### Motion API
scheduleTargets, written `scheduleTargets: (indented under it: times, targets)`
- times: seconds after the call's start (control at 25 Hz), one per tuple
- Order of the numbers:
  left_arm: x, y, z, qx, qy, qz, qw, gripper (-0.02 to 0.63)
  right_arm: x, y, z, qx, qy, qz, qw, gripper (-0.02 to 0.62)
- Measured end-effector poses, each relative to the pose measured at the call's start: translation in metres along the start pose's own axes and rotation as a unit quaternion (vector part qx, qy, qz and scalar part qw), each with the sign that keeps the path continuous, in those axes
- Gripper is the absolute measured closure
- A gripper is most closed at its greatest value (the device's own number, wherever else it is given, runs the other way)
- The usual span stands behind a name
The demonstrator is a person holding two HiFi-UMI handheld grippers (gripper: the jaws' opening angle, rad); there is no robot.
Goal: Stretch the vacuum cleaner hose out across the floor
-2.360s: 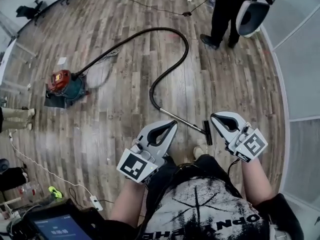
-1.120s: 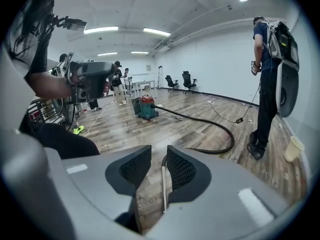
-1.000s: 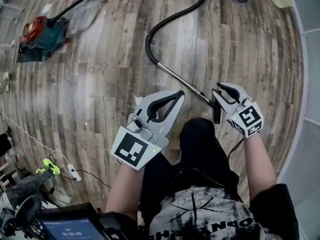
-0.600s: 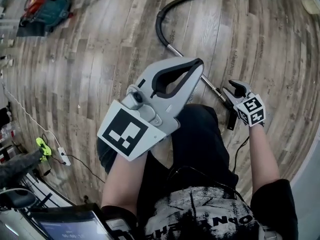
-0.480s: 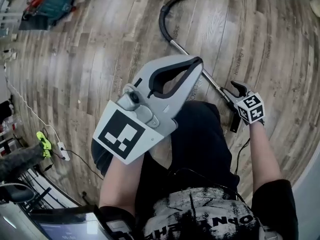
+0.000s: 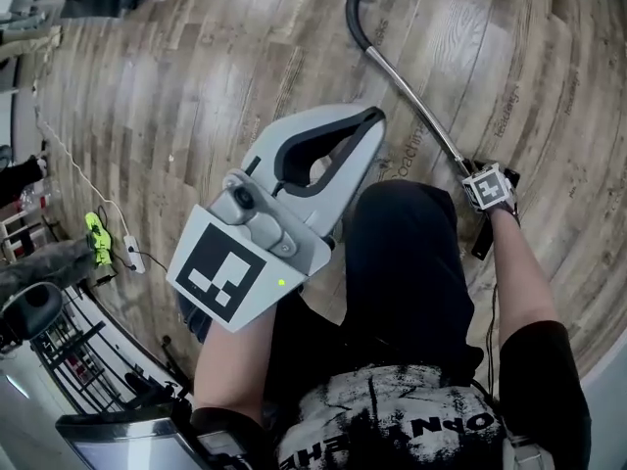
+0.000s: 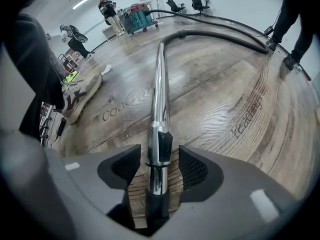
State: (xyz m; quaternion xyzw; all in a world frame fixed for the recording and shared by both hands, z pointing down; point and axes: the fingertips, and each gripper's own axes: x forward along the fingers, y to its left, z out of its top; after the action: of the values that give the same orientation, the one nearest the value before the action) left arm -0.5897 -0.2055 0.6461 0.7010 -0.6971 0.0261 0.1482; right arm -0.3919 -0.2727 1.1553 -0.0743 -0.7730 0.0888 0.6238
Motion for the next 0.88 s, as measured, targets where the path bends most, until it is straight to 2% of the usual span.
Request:
scheduleTargets:
  times: [0.2,0.36,0.52,0.64,0.76,0.88]
  targets:
    - [-0.014,0.006,-0.018,-0.002,0.017,0.024,0.9996,0.606,0.026,0.006,-0.010,0.017,0.027,0.011,0.999,0.393]
    - [-0.023,0.010,-0.026,-0.001,0.031,0.035,0.9989,0.606,0.034,0.007,-0.009,0.016,0.036,-0.011,0.999,0.387]
    - [-0.028,0.011,-0.030,-0.003,0.034,0.039,0.9987,0.606,0.041,0.018,-0.017,0.038,0.054,0.000,0.998,0.390]
    - [-0.035,0.012,-0.031,0.001,0.035,0.044,0.9984,0.606,0.039,0.003,-0.012,0.011,0.051,-0.036,0.998,0.390]
    - [-0.039,0.011,-0.038,-0.002,0.036,0.048,0.9982,0.604,0.038,0.005,-0.011,0.010,0.049,-0.024,0.998,0.391]
    - [-0.044,0.012,-0.052,-0.021,0.035,0.046,0.9981,0.606,0.034,0.011,-0.012,0.019,0.043,-0.010,0.999,0.391]
